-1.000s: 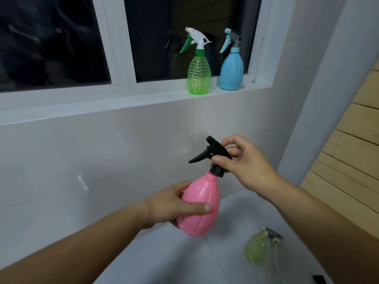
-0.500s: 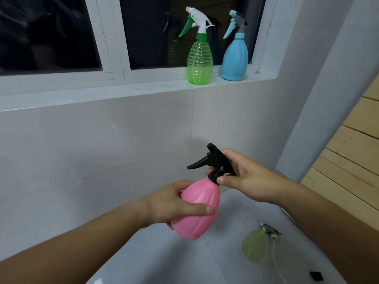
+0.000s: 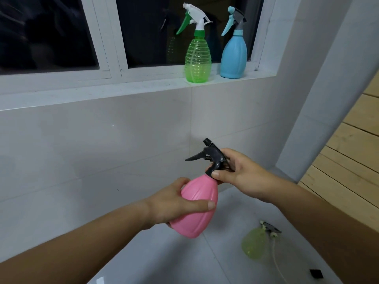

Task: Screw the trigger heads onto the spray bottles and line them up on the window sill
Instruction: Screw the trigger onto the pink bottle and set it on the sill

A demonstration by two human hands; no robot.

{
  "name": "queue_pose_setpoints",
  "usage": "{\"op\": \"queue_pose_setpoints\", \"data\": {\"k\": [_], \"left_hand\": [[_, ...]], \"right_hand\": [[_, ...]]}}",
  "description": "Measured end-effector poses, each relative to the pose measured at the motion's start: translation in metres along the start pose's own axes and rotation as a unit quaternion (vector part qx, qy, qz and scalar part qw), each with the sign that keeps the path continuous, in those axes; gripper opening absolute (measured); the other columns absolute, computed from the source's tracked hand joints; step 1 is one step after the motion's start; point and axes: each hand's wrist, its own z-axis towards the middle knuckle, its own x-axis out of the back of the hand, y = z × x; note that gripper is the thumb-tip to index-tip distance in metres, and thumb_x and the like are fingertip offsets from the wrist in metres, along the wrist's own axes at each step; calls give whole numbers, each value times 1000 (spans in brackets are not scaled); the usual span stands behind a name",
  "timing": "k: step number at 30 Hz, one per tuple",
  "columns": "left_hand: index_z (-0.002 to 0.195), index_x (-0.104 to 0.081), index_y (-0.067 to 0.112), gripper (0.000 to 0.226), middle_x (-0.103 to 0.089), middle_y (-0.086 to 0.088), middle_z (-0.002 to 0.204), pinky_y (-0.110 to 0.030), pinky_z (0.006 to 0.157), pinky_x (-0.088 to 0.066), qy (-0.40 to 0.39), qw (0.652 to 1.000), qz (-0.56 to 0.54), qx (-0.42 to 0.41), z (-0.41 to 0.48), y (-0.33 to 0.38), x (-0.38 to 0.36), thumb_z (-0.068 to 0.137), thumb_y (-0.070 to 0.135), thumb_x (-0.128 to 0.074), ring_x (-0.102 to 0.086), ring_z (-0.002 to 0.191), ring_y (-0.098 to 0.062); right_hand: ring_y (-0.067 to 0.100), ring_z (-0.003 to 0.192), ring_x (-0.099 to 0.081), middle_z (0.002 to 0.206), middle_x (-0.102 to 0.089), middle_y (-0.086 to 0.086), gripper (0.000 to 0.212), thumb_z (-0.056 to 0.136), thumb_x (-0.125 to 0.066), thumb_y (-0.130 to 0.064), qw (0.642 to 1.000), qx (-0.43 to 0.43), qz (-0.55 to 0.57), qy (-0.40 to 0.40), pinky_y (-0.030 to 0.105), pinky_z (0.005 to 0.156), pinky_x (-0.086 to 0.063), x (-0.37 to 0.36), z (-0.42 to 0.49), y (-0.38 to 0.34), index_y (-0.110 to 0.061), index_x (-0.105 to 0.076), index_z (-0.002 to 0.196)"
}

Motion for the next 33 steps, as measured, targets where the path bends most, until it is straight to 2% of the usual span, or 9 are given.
{"op": "queue_pose_setpoints", "data": {"k": [2, 7, 11, 13, 20, 24, 26, 29, 33], "left_hand": [[131, -58, 40, 89, -74, 6, 121, -48, 94, -64, 9, 1000, -25, -8, 0, 2, -2, 52, 69, -87, -73, 110, -19], [133, -54, 32, 94, -71, 1, 125, -39, 80, -65, 8, 996, -88, 4, -2, 2, -10, 52, 63, -90, -73, 112, -23], [136, -65, 22, 62, -69, -16, 137, -50, 88, -62, -74, 966, -248, 23, -2, 4, -5, 78, 42, -71, -67, 126, -39], [133, -68, 25, 58, -71, -12, 135, -48, 88, -62, -63, 969, -238, 10, -2, 4, -3, 76, 36, -76, -70, 123, -33], [131, -53, 26, 90, -69, -3, 127, -40, 78, -65, -24, 989, -145, 22, -6, 2, -8, 54, 41, -96, -75, 108, -22], [136, -61, 25, 72, -69, -10, 136, -53, 89, -62, -115, 966, -229, 39, -10, 0, -2, 70, 41, -83, -71, 120, -29], [130, -68, 29, 64, -76, -5, 129, -48, 92, -60, -96, 977, -187, 22, -10, 2, -3, 70, 44, -85, -73, 119, -25], [130, -66, 32, 82, -77, 0, 124, -42, 90, -59, -41, 987, -154, 21, -7, 2, -10, 56, 56, -91, -74, 114, -22], [129, -68, 21, 69, -75, -5, 123, -49, 93, -60, -79, 967, -241, 31, -7, 5, -8, 67, 48, -81, -72, 111, -24]], "right_hand": [[16, 89, -68, 97, -68, 10, 31, 88, -64, 3, 998, 0, 56, 16, 30, 80, -57, 1, -2, 0, -4, -59, 118], [16, 84, -70, 89, -71, 7, 17, 87, -67, -5, 991, -28, 114, 70, 32, 78, -60, -8, -3, 1, 0, -67, 103], [11, 80, -70, 85, -73, 2, 11, 88, -66, -10, 978, -31, 176, 105, 27, 72, -58, -5, -2, -2, -7, -71, 97], [10, 79, -70, 84, -73, 0, 10, 89, -65, -10, 976, -31, 190, 104, 27, 71, -57, -5, -3, -2, -8, -71, 96], [16, 88, -69, 90, -73, 3, 12, 89, -65, -8, 977, -30, 188, 92, 33, 84, -58, -17, -4, 0, -10, -72, 98], [22, 95, -67, 98, -73, 10, 14, 91, -63, -10, 978, -35, 189, 86, 41, 94, -53, -20, -4, -2, -9, -72, 102], [23, 99, -69, 104, -74, 13, 16, 92, -62, -10, 977, -36, 194, 85, 41, 95, -54, -21, -5, -2, -8, -71, 105], [25, 100, -70, 106, -75, 15, 17, 91, -62, -11, 976, -39, 193, 93, 41, 93, -56, -26, -4, -1, -7, -70, 105], [28, 94, -69, 101, -76, 17, 28, 89, -65, -17, 973, -39, 198, 110, 49, 95, -52, -24, -1, -5, 5, -67, 107]]}}
